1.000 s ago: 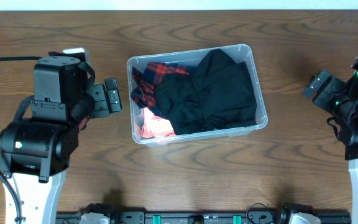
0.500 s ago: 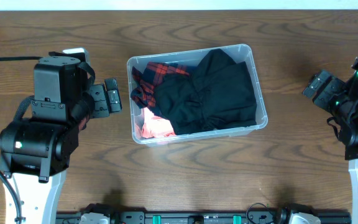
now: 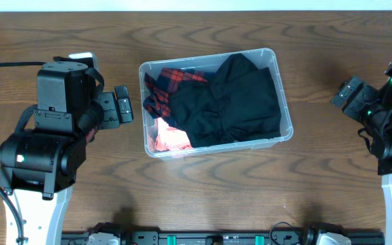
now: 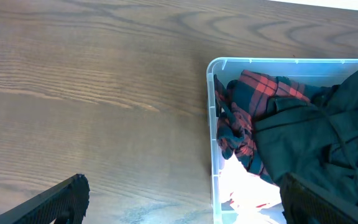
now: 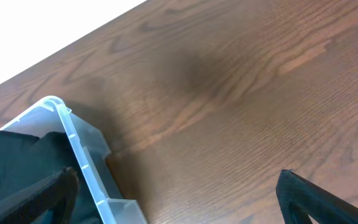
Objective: Pack container
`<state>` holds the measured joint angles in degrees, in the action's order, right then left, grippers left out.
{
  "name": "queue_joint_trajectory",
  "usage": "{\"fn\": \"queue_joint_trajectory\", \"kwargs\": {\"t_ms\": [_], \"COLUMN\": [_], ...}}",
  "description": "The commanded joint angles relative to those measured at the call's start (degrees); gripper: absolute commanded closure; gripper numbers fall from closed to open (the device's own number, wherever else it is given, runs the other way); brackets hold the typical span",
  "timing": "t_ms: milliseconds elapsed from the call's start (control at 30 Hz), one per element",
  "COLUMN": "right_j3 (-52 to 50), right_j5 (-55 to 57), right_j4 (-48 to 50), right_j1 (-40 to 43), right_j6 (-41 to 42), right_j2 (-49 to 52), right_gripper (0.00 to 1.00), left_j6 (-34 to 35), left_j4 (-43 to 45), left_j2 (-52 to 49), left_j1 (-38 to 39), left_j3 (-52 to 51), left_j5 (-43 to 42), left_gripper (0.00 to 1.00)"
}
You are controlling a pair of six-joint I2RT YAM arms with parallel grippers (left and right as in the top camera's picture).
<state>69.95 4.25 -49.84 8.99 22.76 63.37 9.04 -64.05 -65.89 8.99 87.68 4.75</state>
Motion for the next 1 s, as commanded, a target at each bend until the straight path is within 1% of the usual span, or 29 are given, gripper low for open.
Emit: {"fn": "queue_joint_trajectory", "kwargs": {"t_ms": [0, 600, 867, 967], "right_j3": [0.11, 0.09, -1.81, -3.85], "right_j5": [-0.20, -0.20, 3.32, 3.48], "right_j4": [0.07, -0.15, -0.48, 0.17], "right_j1": [0.35, 0.28, -1.57, -2.01], "right_j6": [-0.55, -0.55, -0.68, -2.36], "right_j2": [0.02, -0.68, -6.97, -10.99], "right_gripper": [0.01, 0.01, 0.01, 0.01], "left_j6": [0.26, 0.28, 0.26, 0.26], "left_j4": [0.00, 0.00, 0.00, 0.00], "left_j2": [-0.13, -0.13, -0.13, -0.13], "left_j1": [-0.31, -0.31, -0.31, -0.31], "left_j3": [-0.24, -0.24, -0.24, -0.24], "left_j5": [0.87, 0.87, 0.87, 0.87], "left_gripper": [0.02, 0.02, 0.02, 0.02]}}
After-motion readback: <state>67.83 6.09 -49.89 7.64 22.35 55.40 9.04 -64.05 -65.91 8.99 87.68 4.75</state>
